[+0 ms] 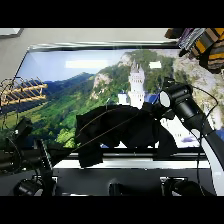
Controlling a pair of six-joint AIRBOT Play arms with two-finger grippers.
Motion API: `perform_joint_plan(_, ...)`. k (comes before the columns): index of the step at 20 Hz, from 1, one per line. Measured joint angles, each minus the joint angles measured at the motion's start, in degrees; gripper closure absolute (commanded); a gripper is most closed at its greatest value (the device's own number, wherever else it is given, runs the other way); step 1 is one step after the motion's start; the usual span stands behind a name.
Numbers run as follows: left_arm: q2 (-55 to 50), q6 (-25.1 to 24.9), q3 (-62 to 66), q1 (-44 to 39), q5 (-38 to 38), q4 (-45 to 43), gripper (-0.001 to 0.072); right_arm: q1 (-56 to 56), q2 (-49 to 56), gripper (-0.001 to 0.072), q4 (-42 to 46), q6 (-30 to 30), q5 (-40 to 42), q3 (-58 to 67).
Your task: Fold the clothes and pants, and hang the long-sleeved shirts on hangers.
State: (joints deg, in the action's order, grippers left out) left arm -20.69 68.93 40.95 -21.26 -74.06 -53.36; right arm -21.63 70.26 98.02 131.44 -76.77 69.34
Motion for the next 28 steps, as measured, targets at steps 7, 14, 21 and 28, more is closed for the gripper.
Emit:
perform_joint_plan(7, 1.2, -0.6, 0.2, 0.0, -3.3, 0.9, 0.0694, 0.0, 0.7, 0.0683, 0.1, 1.2, 0.3, 0.3)
perform_joint_plan(14, -5.2, -5.9, -0.3, 0.0, 1.9, -0.1, 0.0694, 0.0, -2.6, 0.0683, -3.8, 1.1, 0.3, 0.4)
perform_joint_plan(21, -12.7, -14.0, -0.3, -0.4, 5.5, 4.2, 0.0693, 0.0, -6.9, 0.0683, -6.4, 0.1, 0.0, 0.4)
perform_joint_plan(28, -19.3, -19.8, -0.3, -3.7, 11.5, 7.4, 0.0692, 0.0, -14.3, 0.0683, -10.5, -0.8, -3.4, 0.4)
